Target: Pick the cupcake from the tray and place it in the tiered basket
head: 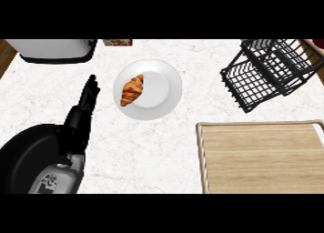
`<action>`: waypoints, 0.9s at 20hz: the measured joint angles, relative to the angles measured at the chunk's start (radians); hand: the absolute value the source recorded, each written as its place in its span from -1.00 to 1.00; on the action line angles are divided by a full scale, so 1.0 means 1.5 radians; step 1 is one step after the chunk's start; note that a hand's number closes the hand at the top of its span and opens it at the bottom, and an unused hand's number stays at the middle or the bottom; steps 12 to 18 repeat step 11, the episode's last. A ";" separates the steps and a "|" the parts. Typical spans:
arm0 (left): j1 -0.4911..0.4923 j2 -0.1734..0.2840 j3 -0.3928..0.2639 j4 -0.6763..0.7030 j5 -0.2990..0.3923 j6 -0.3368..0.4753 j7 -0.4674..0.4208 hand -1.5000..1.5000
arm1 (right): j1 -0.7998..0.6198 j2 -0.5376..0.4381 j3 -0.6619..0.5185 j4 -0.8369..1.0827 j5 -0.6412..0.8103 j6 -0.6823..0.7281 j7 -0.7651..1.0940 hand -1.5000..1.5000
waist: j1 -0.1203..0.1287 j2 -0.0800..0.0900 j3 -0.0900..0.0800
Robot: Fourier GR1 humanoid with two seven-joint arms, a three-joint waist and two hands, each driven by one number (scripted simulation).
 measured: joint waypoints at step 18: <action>0.017 0.003 0.011 -0.020 0.001 -0.006 0.001 0.00 | 0.161 -0.212 -0.195 0.178 -0.132 0.119 -0.152 -1.00 | -0.004 0.002 0.002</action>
